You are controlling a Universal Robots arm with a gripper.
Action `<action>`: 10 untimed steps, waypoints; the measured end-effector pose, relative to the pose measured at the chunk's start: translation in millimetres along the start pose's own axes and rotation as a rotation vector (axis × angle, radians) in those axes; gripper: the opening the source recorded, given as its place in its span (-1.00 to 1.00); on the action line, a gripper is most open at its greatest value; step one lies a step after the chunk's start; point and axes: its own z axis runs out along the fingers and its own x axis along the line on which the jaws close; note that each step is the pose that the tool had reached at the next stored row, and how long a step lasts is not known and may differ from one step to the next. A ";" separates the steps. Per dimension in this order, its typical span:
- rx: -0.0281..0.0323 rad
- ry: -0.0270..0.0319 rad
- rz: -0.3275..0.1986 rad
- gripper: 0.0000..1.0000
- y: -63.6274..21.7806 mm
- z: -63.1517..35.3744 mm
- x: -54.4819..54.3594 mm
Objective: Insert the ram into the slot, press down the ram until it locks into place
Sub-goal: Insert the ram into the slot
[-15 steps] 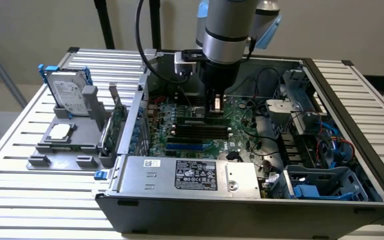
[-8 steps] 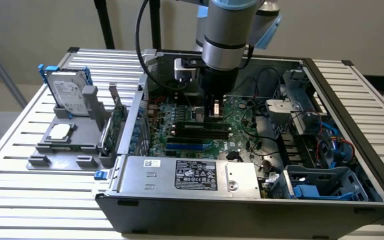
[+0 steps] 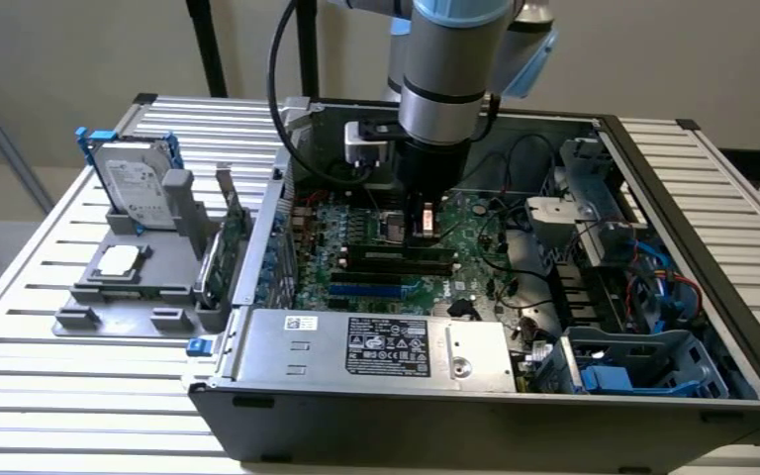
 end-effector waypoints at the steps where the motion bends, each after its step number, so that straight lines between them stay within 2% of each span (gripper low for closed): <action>1: 0.0006 -0.0001 0.000 -0.73 0.0 0.0 0.0; 10: 0.0092 -0.0001 0.001 -0.73 2.4 0.5 -0.2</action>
